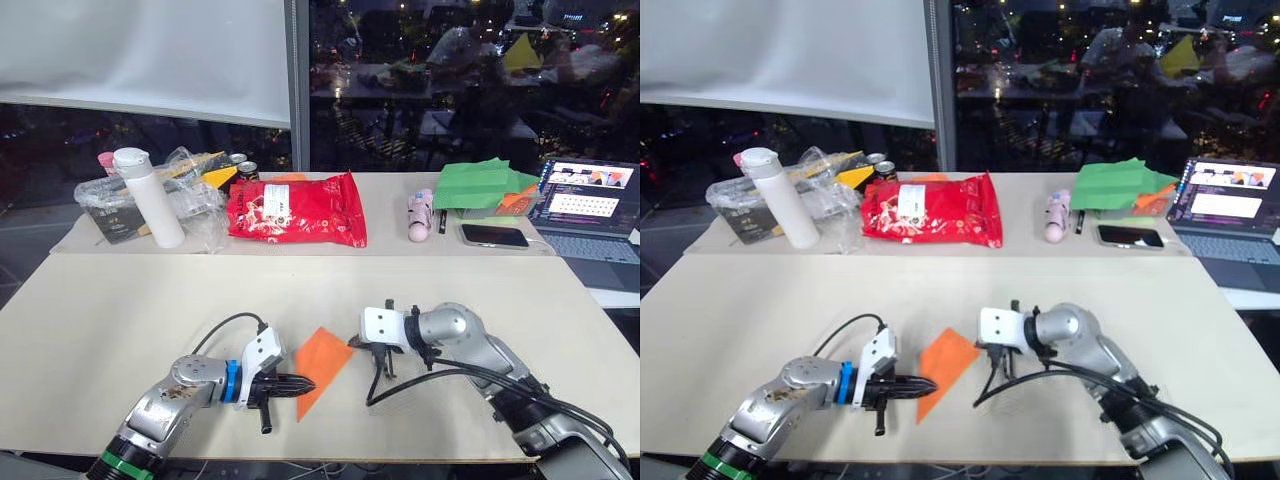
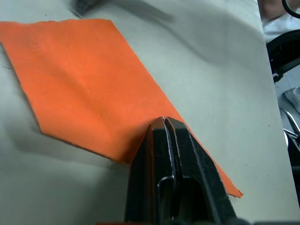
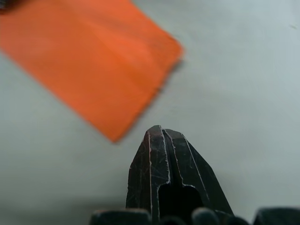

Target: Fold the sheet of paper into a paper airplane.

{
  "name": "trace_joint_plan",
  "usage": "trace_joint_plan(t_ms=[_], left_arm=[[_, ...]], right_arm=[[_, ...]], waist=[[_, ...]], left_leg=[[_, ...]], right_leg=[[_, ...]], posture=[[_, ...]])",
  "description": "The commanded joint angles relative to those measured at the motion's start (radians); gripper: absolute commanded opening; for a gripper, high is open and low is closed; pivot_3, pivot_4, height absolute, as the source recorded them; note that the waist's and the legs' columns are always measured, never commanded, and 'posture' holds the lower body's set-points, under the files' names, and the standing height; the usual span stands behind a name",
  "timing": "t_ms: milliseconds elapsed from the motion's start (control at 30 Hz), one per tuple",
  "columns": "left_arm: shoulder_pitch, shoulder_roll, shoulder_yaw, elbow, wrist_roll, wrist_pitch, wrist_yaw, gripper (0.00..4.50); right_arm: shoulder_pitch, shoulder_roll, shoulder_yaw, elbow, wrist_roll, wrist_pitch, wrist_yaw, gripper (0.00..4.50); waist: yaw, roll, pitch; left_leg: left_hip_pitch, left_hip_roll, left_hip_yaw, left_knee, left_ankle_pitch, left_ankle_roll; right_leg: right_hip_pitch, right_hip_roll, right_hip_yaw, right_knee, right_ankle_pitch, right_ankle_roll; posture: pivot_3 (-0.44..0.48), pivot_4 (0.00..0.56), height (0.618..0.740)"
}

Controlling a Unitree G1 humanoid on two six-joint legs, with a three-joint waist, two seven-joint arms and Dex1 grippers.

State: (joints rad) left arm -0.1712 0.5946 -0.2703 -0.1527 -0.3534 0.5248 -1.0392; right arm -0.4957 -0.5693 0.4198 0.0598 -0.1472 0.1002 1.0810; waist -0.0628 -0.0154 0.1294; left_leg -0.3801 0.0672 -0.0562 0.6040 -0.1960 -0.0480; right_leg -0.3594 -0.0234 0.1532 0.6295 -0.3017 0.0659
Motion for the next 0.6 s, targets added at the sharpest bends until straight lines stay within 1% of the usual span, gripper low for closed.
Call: trace_joint_plan(t_ms=[33,133,367,600], left_arm=[[0.004,0.017,-0.044,0.050,0.055,0.009,0.003,0.02],[-0.008,0.028,-0.048,0.064,0.059,0.002,-0.011,0.02],[-0.069,0.039,-0.063,0.116,0.081,-0.028,-0.044,0.02],[-0.117,0.070,-0.068,0.130,0.092,-0.044,-0.089,0.02]], right_arm=[[0.059,-0.017,0.024,-0.075,0.032,0.049,0.056,0.06],[0.097,-0.027,0.017,-0.126,0.046,0.075,0.059,0.06],[0.157,-0.023,0.016,-0.215,0.066,0.140,0.074,0.06],[0.217,-0.083,0.027,-0.301,0.065,0.238,0.099,0.06]], waist=[[0.000,0.000,0.000],[0.000,0.000,-0.001],[-0.004,-0.001,-0.001],[-0.006,-0.001,-0.001]], left_leg=[[0.001,0.000,0.000,0.000,0.000,0.000],[0.003,0.000,0.000,0.000,0.000,0.000],[0.005,0.000,0.000,-0.001,-0.001,0.000],[0.006,0.000,0.000,-0.002,-0.001,0.000]], right_leg=[[0.001,0.000,0.000,0.000,0.000,0.000],[0.003,0.000,0.000,0.000,-0.004,-0.006],[0.003,0.000,0.000,0.000,-0.004,-0.006],[0.003,0.000,0.000,0.000,-0.005,-0.007]], posture=[[0.000,0.150,0.712],[0.000,0.150,0.712],[0.000,0.150,0.712],[0.000,0.150,0.712]])
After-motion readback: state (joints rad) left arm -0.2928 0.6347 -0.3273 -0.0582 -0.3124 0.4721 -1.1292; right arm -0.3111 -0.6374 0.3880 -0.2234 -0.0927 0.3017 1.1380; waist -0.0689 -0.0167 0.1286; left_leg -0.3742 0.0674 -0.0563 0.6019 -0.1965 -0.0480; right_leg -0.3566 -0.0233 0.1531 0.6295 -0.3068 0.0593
